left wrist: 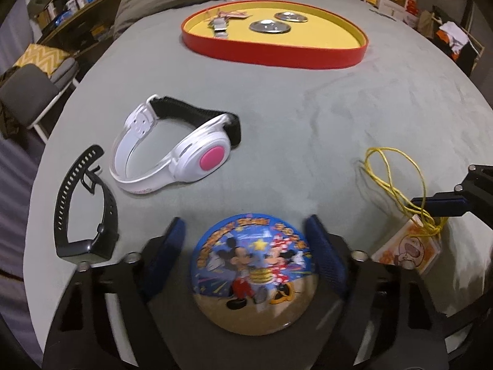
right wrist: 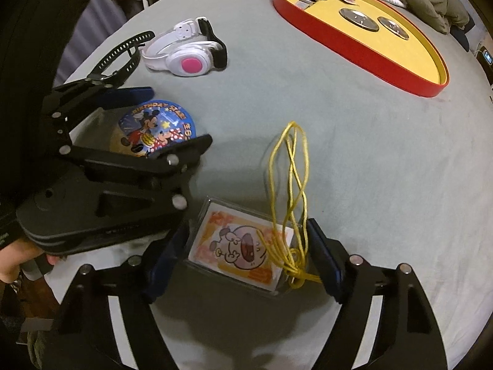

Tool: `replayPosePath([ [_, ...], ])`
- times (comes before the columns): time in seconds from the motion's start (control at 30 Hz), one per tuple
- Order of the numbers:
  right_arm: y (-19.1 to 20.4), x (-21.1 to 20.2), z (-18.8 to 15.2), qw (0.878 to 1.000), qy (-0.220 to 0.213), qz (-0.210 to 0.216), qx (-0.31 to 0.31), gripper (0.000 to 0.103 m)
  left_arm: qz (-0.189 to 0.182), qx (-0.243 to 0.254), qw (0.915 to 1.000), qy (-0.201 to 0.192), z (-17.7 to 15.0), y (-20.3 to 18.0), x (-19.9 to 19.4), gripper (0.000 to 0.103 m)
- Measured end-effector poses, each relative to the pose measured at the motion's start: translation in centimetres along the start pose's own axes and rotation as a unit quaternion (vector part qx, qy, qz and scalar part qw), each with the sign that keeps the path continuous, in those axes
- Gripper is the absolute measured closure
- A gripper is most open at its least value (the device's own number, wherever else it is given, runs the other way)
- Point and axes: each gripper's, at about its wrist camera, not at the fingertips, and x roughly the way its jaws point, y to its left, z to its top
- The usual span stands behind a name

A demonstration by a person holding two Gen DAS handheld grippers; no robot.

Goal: Organize jewelry
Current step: 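Grasp the Mickey button with the left tool while the right tool grasps the lanyard card holder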

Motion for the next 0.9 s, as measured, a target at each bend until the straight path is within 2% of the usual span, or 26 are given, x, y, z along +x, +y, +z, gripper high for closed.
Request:
replayPosePath([
  [0.03, 0.1, -0.1, -0.1, 1.000, -0.001, 0.000, 0.000, 0.031, -0.001, -0.001, 1.0000, -0.002, 0.0, 0.0, -0.1, 0.038],
  [0.13, 0.2, -0.4, -0.4, 1.000, -0.005, -0.001, -0.003, 0.035, -0.006, -0.005, 1.0000, -0.003, 0.1, 0.2, -0.2, 0.041],
  [0.23, 0.2, -1.0, -0.3, 1.000, -0.008, 0.001, -0.004, 0.037, -0.010, -0.016, 0.9998, -0.005, 0.3, 0.8, -0.4, 0.050],
  [0.27, 0.2, -1.2, -0.3, 1.000, -0.010, 0.001, -0.003, 0.038, -0.008, -0.020, 0.9997, -0.007, 0.5, 1.1, -0.5, 0.060],
  [0.3, 0.3, -1.2, -0.5, 1.000, -0.010, 0.002, -0.003, 0.038, -0.010, -0.025, 0.9996, -0.008, 0.6, 1.4, -0.6, 0.064],
  [0.37, 0.5, -1.1, -0.8, 1.000, -0.012, 0.001, -0.001, 0.038, -0.014, -0.033, 0.9993, -0.001, 0.7, 1.9, -0.5, 0.094],
  [0.4, 0.4, -1.2, -0.8, 1.000, -0.013, 0.000, 0.000, 0.038, -0.012, -0.034, 0.9993, 0.000, 0.7, 2.1, -0.5, 0.095],
  [0.6, -0.3, -2.0, -0.5, 1.000, -0.021, 0.001, 0.006, 0.038, -0.033, -0.051, 0.9981, 0.007, 0.6, 2.9, -0.4, 0.098],
  [0.7, -0.4, -2.1, -0.4, 1.000, -0.022, 0.002, 0.009, 0.038, -0.091, -0.091, 0.9914, 0.024, 0.9, 4.4, -0.2, 0.096],
  [0.73, -0.4, -2.1, -0.3, 1.000, -0.022, 0.002, 0.009, 0.038, -0.116, -0.108, 0.9869, 0.031, 0.9, 5.0, -0.2, 0.087],
  [0.77, -0.5, -2.1, -0.3, 1.000, -0.022, 0.001, 0.009, 0.038, -0.139, -0.118, 0.9827, 0.037, 0.8, 5.4, -0.2, 0.073],
  [0.8, -0.5, -2.2, -0.4, 1.000, -0.023, 0.001, 0.009, 0.038, -0.150, -0.117, 0.9810, 0.039, 0.7, 5.5, -0.2, 0.068],
  [0.9, -0.7, -2.3, -0.3, 1.000, -0.025, 0.001, 0.012, 0.039, -0.143, -0.083, 0.9851, 0.046, 0.5, 4.4, -0.6, 0.050],
])
